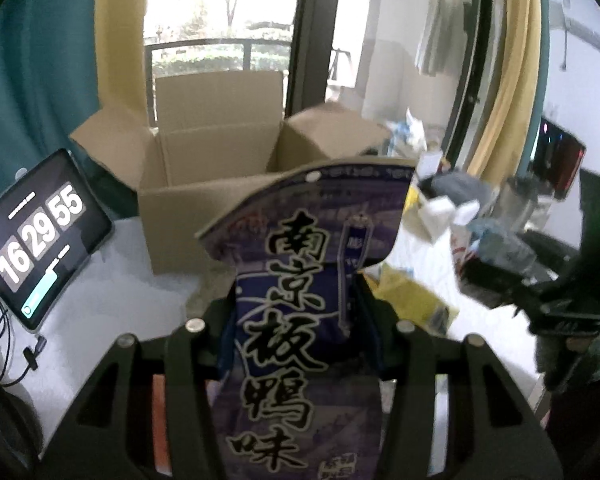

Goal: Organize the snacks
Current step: 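Carry both bags over the cardboard box and lower them inside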

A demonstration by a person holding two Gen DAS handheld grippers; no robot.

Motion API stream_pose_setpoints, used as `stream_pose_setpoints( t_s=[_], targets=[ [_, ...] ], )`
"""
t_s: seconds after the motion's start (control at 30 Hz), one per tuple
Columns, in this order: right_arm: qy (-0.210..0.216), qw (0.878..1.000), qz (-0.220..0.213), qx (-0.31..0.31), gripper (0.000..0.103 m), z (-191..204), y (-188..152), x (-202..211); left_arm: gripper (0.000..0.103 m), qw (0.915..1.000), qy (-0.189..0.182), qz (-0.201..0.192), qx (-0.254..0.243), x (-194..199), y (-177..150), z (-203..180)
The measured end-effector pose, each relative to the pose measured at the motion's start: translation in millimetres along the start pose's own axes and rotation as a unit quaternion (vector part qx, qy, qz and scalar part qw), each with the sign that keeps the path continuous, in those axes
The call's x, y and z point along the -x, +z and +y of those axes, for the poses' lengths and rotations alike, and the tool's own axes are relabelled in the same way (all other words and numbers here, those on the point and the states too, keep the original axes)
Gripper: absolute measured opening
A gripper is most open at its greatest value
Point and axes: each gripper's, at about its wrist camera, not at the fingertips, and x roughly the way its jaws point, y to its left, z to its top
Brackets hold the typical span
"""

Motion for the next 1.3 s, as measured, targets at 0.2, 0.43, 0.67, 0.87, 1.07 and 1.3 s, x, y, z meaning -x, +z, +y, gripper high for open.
stream_pose_setpoints(
  t_s=[0.2, 0.43, 0.67, 0.87, 1.07, 1.3],
  targets=[
    [0.004, 1.000, -0.020, 0.020, 0.082, 0.5, 33.3, -12.6, 0.051, 0.9994, 0.005, -0.031, 0.012, 4.8, 32.7, 18.8],
    [0.010, 0.999, -0.039, 0.026, 0.082, -4.2, 71.0, -34.6, 0.051, 0.9975, 0.035, -0.059, 0.020, -10.3, 71.0, 50.3],
    [0.009, 0.999, -0.037, 0.032, 0.082, -7.1, 103.2, -72.6, 0.051, 0.9963, 0.045, -0.068, 0.028, -37.5, 96.6, 83.9],
    [0.010, 0.999, -0.036, 0.026, 0.082, -15.1, 131.1, -107.9, 0.051, 0.9949, 0.049, -0.080, 0.039, -66.0, 116.2, 104.9],
    [0.005, 0.999, -0.031, 0.016, 0.082, -19.9, 152.6, -139.7, 0.052, 0.9937, 0.070, -0.078, 0.041, -104.7, 132.1, 120.6],
    [0.001, 1.000, -0.016, 0.011, 0.082, -23.1, 173.7, -181.6, 0.053, 0.9935, 0.075, -0.079, 0.032, -135.9, 149.9, 128.6]
  ],
)
